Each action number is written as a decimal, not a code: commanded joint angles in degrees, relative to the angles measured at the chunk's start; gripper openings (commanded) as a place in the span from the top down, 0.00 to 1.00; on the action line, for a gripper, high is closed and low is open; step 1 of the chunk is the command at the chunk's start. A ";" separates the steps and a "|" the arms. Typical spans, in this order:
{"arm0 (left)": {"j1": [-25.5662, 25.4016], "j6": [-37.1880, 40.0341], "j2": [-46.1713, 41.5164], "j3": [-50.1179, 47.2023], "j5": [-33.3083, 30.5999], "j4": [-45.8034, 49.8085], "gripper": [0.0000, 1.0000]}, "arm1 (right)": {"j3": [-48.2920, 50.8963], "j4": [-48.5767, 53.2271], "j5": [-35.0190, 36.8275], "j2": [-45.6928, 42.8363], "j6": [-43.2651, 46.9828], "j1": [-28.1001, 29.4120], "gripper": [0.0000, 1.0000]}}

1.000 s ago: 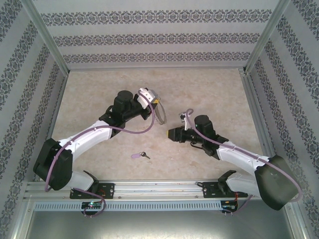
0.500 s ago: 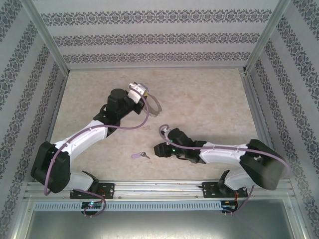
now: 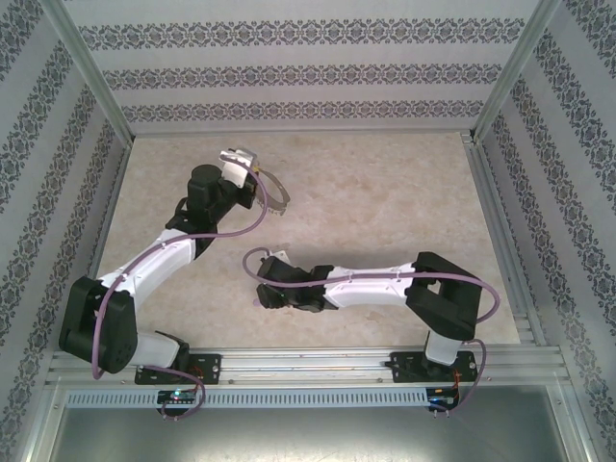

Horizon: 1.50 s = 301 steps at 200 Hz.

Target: Put the keys on the keyring

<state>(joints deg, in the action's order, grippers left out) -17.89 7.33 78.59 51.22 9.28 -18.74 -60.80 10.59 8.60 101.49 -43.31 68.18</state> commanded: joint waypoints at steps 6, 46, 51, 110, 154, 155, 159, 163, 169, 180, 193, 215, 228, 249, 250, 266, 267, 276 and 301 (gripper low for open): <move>1.77 -2.27 -0.85 1.21 1.34 -4.13 1.00 | -5.32 11.68 8.78 3.24 -1.22 2.43 0.55; 3.09 -3.07 -0.71 1.29 2.92 -4.49 1.00 | -8.61 13.16 10.07 6.87 -1.38 3.09 0.55; 3.19 -3.18 -0.57 1.38 3.09 -4.49 1.00 | -8.87 13.23 10.12 7.23 -1.35 3.03 0.55; 3.39 -5.12 0.46 1.74 5.13 -5.76 1.00 | -11.34 12.80 9.30 11.07 -1.08 2.39 0.55; 3.38 -5.40 0.80 1.16 5.36 -6.15 1.00 | -10.63 12.35 9.15 11.85 -1.03 2.17 0.62; 3.38 -5.40 0.83 1.16 5.38 -6.14 1.00 | -10.56 12.31 9.15 11.87 -1.01 2.20 0.62; 3.38 -5.40 0.79 1.16 5.40 -6.10 1.00 | -10.38 12.22 9.23 11.80 -1.08 2.22 0.63; 3.33 -5.49 0.86 1.25 5.43 -6.07 1.00 | -10.11 12.18 9.24 11.72 -1.13 2.14 0.64; 3.34 -5.49 0.78 1.34 5.49 -5.98 1.00 | -9.71 11.99 9.25 11.50 -1.25 2.13 0.65; 3.34 -5.57 0.69 1.38 5.67 -6.01 1.00 | -9.07 11.59 9.31 11.20 -1.34 1.91 0.68; 3.37 -5.66 0.69 1.42 5.90 -5.88 1.00 | -8.44 11.32 9.27 10.86 -1.36 1.70 0.74; 3.39 -5.92 0.82 1.68 6.17 -5.95 1.00 | -7.39 11.04 9.50 9.93 -1.04 1.10 0.81; 3.36 -6.18 0.85 1.78 6.36 -5.75 1.00 | -6.61 10.92 9.97 9.05 -0.77 0.59 0.85; 3.30 -6.45 0.80 2.02 6.76 -5.52 1.00 | -5.02 10.86 10.72 7.31 -0.10 -0.83 0.87; 3.35 -6.45 0.83 2.03 6.78 -5.52 1.00 | -4.90 10.86 10.77 7.18 -0.06 -0.89 0.87; 3.31 -6.71 0.81 1.96 7.13 -5.43 1.00 | -3.15 10.43 11.12 5.73 0.30 -2.66 0.87; 3.35 -6.76 0.84 1.96 7.14 -5.43 1.00 | -2.99 10.42 11.15 5.60 0.31 -2.81 0.87; 3.36 -6.93 0.69 1.95 7.48 -5.45 1.00 | -1.81 10.10 11.26 4.64 0.33 -3.87 0.87; 3.34 -7.50 0.60 1.87 8.44 -5.01 1.00 | 1.37 7.92 10.72 1.87 0.72 -6.74 0.88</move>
<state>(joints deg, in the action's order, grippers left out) -15.25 1.19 79.26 51.22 15.84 -20.16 -62.19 19.44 17.80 106.61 -43.33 63.77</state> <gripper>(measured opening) 0.050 0.123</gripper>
